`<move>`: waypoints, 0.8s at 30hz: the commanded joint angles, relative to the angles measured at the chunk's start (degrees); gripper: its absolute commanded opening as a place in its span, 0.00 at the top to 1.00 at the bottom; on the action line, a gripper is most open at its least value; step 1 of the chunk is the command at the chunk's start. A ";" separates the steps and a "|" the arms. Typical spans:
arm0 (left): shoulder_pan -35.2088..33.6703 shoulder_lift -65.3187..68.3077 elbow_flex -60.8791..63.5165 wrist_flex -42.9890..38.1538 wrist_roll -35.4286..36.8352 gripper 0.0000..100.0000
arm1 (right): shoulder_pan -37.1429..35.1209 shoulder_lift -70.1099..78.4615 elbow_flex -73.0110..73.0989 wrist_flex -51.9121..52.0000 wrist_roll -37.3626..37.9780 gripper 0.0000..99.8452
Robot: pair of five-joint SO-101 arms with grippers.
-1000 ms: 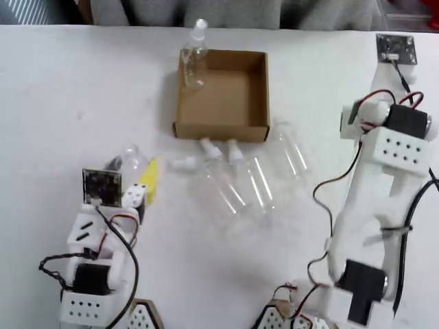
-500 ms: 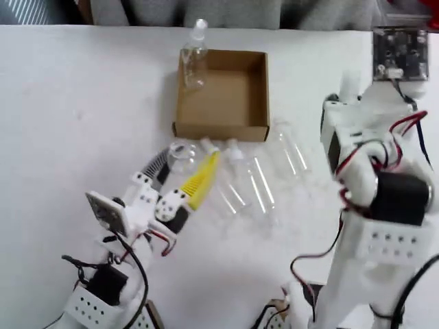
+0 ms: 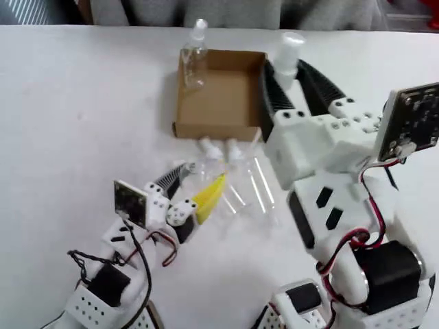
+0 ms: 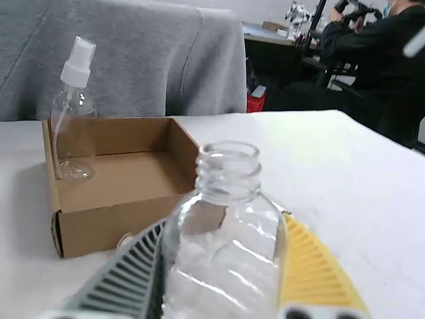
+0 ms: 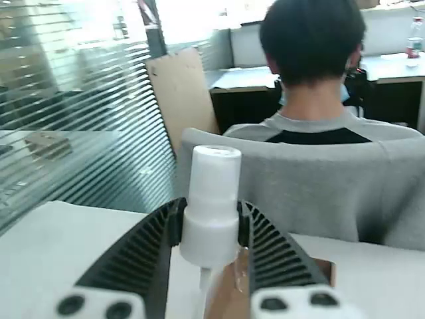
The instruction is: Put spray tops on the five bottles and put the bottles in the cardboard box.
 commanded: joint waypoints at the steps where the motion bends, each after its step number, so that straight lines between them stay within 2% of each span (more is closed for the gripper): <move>1: 0.66 -1.36 -0.18 1.58 -5.71 0.89 | -3.82 -0.40 -1.76 -3.82 -0.44 0.98; 15: 0.66 -1.36 -0.18 3.34 -6.68 0.89 | -6.99 -4.35 21.19 -21.05 -0.09 0.98; 24: 0.66 -1.36 -0.18 4.57 -6.68 0.89 | -6.99 -7.16 30.68 -26.33 0.00 0.98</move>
